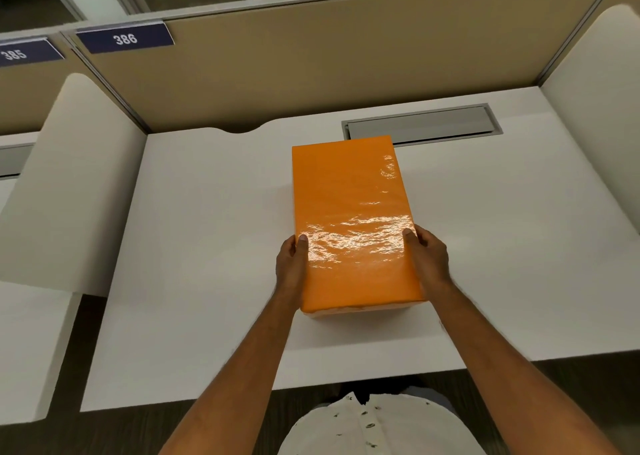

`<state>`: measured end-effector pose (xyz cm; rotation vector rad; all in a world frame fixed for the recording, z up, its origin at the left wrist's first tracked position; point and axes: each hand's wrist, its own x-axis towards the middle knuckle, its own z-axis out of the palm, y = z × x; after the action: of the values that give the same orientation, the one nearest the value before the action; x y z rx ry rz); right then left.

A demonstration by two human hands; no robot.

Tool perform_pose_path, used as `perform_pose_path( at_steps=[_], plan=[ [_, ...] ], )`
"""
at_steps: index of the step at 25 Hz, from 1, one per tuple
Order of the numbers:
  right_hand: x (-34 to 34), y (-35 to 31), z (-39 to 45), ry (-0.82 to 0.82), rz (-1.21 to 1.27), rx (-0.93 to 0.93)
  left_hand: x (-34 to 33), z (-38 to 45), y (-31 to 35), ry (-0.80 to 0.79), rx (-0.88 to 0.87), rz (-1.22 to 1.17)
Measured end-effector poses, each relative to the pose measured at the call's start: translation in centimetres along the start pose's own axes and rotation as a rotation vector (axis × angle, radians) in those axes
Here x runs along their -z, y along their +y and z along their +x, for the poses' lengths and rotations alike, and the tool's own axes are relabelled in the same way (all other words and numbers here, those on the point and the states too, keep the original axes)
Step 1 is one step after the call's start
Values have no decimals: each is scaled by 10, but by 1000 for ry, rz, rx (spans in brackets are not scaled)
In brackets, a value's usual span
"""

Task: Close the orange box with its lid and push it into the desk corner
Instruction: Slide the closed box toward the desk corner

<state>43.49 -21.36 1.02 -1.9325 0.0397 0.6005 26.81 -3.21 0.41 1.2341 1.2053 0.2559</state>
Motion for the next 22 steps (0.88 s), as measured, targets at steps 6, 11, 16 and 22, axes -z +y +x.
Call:
perform_pose_path(
  at_steps=[6, 11, 16, 22],
  plan=[
    [29, -13, 12, 22, 31, 1, -28, -4, 20, -39, -24, -38],
    [85, -38, 55, 49, 93, 20, -95, 5, 63, -97, -89, -21],
    [155, -60, 121, 99, 117, 4, -192, 16, 94, -141, -103, -54],
    [249, -80, 217, 116, 104, 7, -323, 35, 122, -168, -97, -98]
  ],
)
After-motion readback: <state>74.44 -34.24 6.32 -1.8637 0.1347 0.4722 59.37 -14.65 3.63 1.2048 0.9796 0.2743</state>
